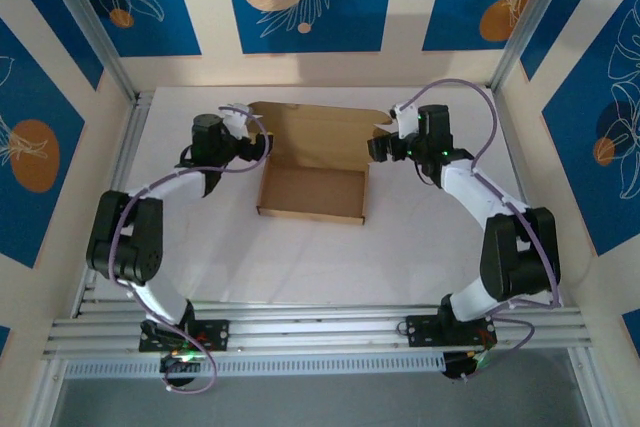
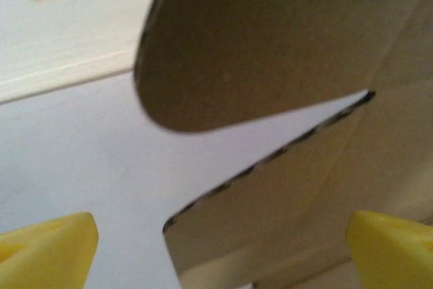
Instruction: Fold the paper box
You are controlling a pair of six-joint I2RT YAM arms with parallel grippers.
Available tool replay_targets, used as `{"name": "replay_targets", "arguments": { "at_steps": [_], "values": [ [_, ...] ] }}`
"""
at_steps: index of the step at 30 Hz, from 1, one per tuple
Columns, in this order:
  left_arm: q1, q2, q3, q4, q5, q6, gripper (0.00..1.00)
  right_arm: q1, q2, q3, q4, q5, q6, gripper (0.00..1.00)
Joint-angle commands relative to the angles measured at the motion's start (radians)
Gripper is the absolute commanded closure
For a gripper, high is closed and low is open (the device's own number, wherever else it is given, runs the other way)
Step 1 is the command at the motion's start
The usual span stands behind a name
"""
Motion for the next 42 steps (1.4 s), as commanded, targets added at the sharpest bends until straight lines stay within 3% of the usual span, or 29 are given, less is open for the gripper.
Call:
{"name": "replay_targets", "arguments": {
  "at_steps": [1,8,13,19,22,28,35,42],
  "values": [
    [0.021,0.034,-0.004,0.168,0.040,-0.023,0.06,-0.015,0.046,0.083,-0.033,-0.205,-0.171,0.06],
    [0.078,0.119,0.000,0.344,0.174,-0.114,0.19,-0.006,0.122,0.140,-0.097,-0.185,-0.215,0.17],
    [0.088,0.156,0.047,0.368,0.292,-0.165,0.40,0.014,0.122,0.133,-0.064,-0.153,-0.211,0.29],
    [0.080,0.157,0.022,0.469,0.383,-0.241,0.66,0.050,0.121,0.142,-0.045,-0.094,-0.174,0.61],
    [0.063,0.120,-0.030,0.479,0.342,-0.230,0.76,0.078,0.115,0.135,-0.019,-0.025,-0.134,0.69],
    [-0.006,0.028,-0.146,0.472,0.219,-0.185,0.86,0.151,0.087,0.095,0.033,0.110,-0.043,0.75],
    [-0.095,-0.048,-0.231,0.470,0.108,-0.206,0.87,0.182,0.049,0.098,-0.004,0.114,0.174,0.75],
    [-0.107,-0.125,-0.298,0.470,0.039,-0.295,0.87,0.186,0.007,0.070,-0.041,0.117,0.454,0.70]
  ]
}}
